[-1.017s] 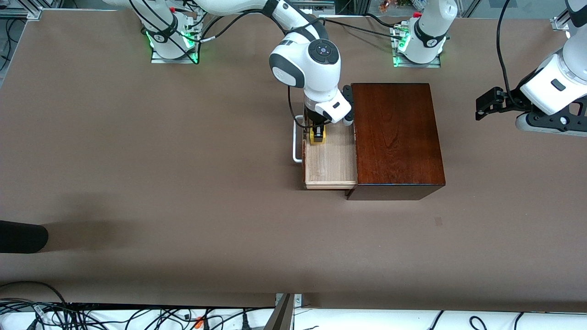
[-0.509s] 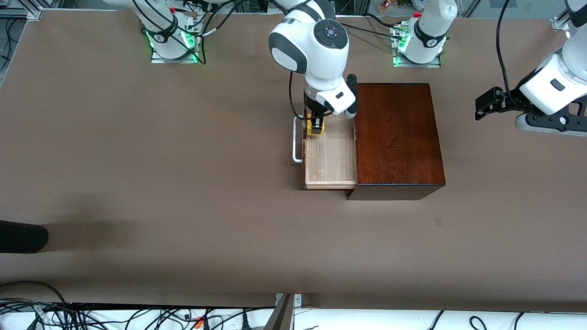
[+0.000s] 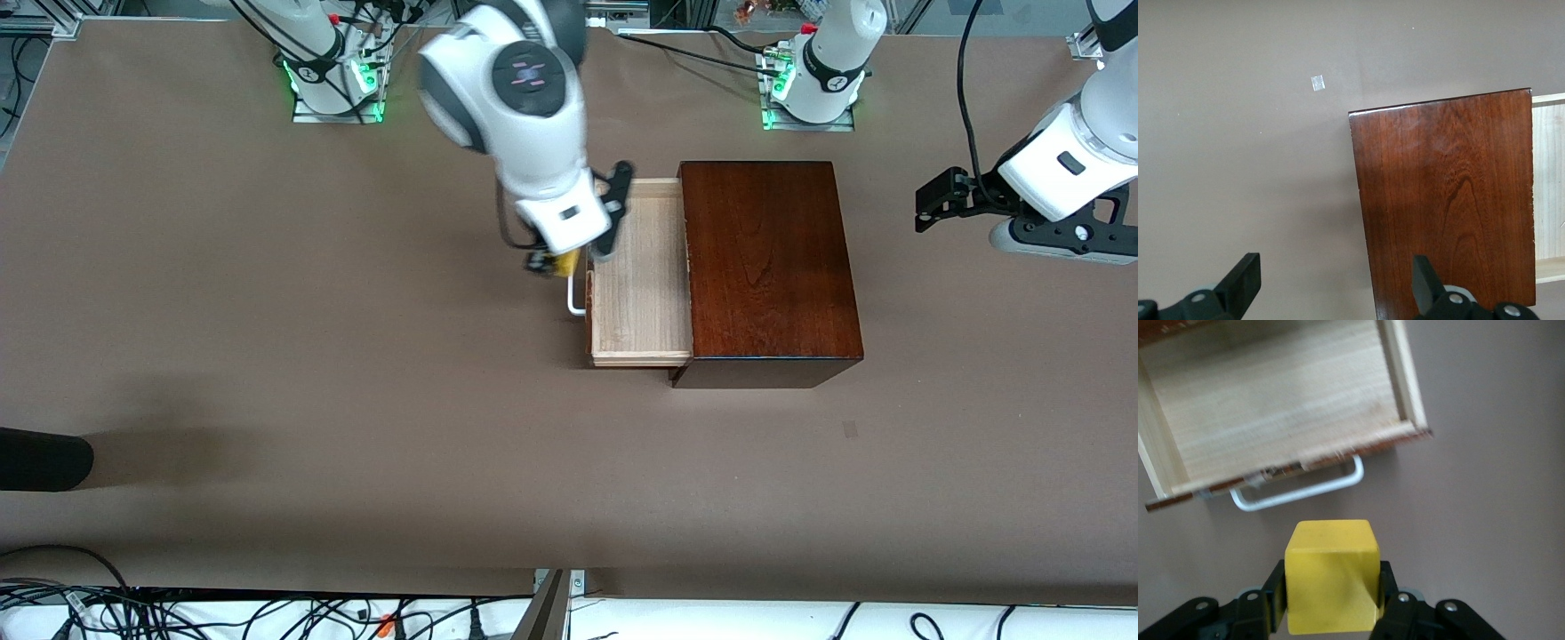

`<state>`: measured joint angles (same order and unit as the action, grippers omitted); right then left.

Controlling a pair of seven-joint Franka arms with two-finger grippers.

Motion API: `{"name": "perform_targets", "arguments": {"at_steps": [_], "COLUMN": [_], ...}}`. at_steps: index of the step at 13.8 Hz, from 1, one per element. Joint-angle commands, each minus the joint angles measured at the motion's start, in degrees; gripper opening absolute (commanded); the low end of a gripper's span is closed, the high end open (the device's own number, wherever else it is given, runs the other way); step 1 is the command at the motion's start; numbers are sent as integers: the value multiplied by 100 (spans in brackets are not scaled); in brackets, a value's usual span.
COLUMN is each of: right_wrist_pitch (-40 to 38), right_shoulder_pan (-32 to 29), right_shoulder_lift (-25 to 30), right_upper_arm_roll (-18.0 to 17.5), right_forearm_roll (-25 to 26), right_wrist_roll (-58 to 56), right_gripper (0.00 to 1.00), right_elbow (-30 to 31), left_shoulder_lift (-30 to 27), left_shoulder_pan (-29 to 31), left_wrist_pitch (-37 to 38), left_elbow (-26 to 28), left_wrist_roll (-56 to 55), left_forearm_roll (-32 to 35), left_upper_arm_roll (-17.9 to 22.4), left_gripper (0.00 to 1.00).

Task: Open drawer, take yellow block, close drawer
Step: 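Lift the yellow cube out of the drawer with the right gripper, then carry the cube away with the right gripper while the left gripper reaches the drawer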

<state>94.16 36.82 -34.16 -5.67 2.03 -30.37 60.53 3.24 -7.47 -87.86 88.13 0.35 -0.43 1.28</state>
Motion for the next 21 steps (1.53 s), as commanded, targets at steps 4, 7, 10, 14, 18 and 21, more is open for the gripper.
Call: {"name": "perform_targets", "arguments": {"at_steps": [4, 7, 10, 14, 18, 21], "right_wrist_pitch": [-583, -724, -785, -830, -15, 1004], "right_shoulder_pan": [-457, -492, -492, -614, -1203, -2009], "right_shoulder_lift": [708, 1050, 1481, 1719, 2210, 2571], "right_upper_arm_roll": [504, 1162, 1814, 2071, 1798, 1054], "right_forearm_roll": [-124, -325, -677, -686, -695, -686], "right_wrist_roll": [22, 57, 92, 652, 1147, 1671], "right_gripper": [14, 13, 14, 13, 13, 14], "right_elbow": [161, 458, 1074, 1627, 2952, 4104], "left_shoulder_lift": [177, 308, 493, 757, 1283, 1696], "left_shoulder_pan": [-211, -369, -666, -1562, -2512, -3197], "left_wrist_pitch": [-90, -91, -91, -581, -723, -1363], "left_elbow": [-244, -524, -692, -701, -718, -727], "left_wrist_roll": [0, 0, 0, 44, 79, 611], "left_forearm_roll": [-765, -801, -740, -494, -485, 24], "left_upper_arm_roll": [-163, -557, -883, -928, -945, -954], "left_gripper": [100, 100, 100, 100, 100, 100]}}
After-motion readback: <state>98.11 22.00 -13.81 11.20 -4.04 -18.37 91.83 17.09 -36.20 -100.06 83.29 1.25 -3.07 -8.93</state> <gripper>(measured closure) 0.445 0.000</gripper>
